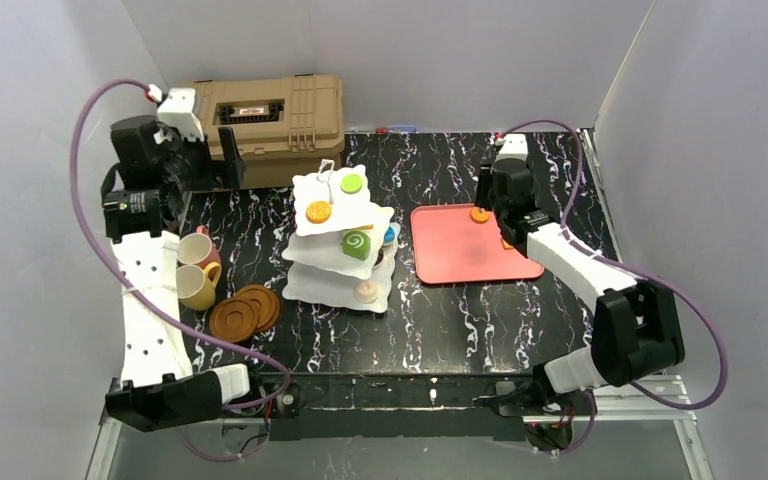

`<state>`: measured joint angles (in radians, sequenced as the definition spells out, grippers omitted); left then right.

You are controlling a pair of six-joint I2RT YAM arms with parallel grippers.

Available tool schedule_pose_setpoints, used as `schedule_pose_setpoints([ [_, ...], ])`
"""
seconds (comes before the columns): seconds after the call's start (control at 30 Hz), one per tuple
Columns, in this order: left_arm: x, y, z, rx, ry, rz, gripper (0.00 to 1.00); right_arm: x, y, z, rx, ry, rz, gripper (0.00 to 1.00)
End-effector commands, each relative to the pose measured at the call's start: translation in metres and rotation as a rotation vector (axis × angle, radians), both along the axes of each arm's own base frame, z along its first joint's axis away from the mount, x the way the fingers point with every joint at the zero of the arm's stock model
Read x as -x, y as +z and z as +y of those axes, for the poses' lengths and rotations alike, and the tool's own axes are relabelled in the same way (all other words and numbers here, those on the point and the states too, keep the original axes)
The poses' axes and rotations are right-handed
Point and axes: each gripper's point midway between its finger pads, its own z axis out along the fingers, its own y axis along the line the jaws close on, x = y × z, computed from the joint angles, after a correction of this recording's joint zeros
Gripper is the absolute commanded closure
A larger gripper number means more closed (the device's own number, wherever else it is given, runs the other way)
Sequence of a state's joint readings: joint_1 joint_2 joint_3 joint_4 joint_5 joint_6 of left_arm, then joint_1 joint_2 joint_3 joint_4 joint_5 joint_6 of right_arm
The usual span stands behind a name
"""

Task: Serve the afternoon tea
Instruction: Pick up the desert from the tray.

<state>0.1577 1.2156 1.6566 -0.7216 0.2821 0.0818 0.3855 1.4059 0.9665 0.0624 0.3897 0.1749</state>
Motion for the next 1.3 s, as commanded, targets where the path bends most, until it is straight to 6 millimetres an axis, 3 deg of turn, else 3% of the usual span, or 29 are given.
schedule_pose_setpoints([
  [0.0,0.004,-0.020,-0.010,0.060,-0.037,0.013,0.02,-0.022,0.013,0.000,-0.007,-0.002,-0.083,0.53],
  [0.17,0.001,-0.038,-0.006,0.055,-0.026,0.048,0.02,-0.035,0.002,-0.002,0.005,-0.007,-0.085,0.52],
  [0.33,-0.002,-0.048,-0.007,0.065,-0.038,0.095,0.02,-0.045,-0.011,0.000,-0.007,-0.005,-0.082,0.43],
  [0.8,-0.005,-0.040,-0.007,0.073,-0.033,0.067,0.02,-0.057,-0.048,0.001,-0.040,-0.012,-0.033,0.41],
  [1.27,-0.007,-0.035,-0.010,0.093,-0.044,0.055,0.02,-0.054,-0.064,-0.006,-0.011,-0.018,-0.014,0.36],
])
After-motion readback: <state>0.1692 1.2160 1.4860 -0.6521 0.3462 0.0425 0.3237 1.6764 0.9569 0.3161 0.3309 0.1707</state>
